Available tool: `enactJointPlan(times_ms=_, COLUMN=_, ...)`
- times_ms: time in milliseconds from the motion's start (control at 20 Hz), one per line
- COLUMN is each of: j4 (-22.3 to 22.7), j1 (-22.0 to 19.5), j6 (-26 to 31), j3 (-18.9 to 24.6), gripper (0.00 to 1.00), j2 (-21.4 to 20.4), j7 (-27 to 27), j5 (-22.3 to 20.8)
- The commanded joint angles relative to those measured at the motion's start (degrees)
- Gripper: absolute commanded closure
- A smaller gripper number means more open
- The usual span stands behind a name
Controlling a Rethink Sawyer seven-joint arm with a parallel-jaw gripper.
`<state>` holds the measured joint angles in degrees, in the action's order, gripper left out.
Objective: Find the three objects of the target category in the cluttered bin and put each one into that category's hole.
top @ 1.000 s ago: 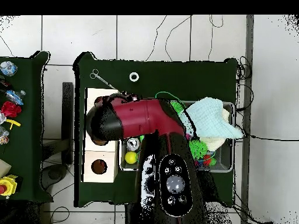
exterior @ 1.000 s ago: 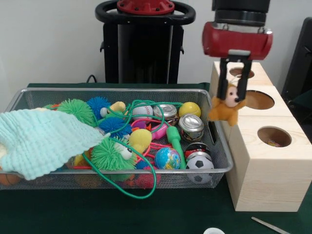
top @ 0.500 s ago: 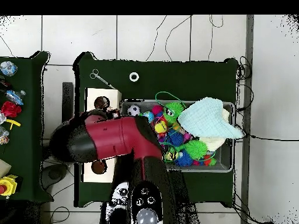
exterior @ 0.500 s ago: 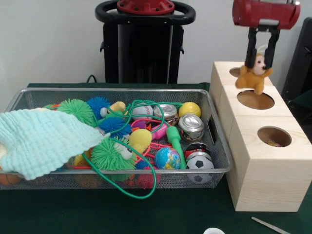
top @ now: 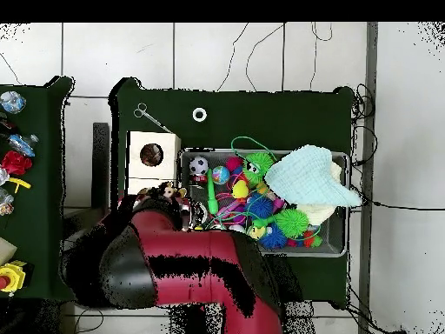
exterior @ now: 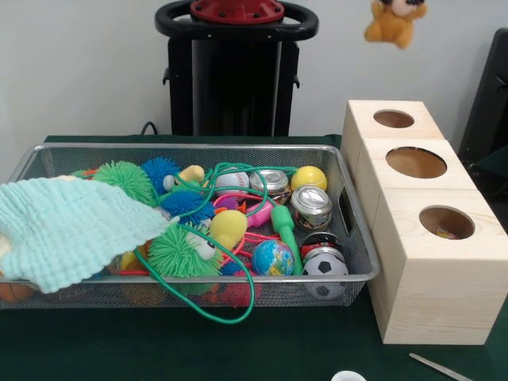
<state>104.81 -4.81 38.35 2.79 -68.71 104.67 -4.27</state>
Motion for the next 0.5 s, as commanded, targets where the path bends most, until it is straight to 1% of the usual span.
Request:
enactJointPlan(times_ms=50, j4=13.12, j1=-4.87, j6=4.91, j3=-1.55, gripper=1.0, j2=-6.6, j7=-6.05, j5=0.71)
enactJointPlan(times_ms=250, j4=12.44, j1=-5.26, j6=-1.02, j3=-1.25, gripper=1.0, j2=-1.18, j7=-1.68, j5=-5.06)
enactJointPlan(times_ms=500, j4=11.0, j1=-4.69, j6=-5.04, j3=-1.15, gripper=1.0, j2=3.18, j7=1.43, j5=-8.93)
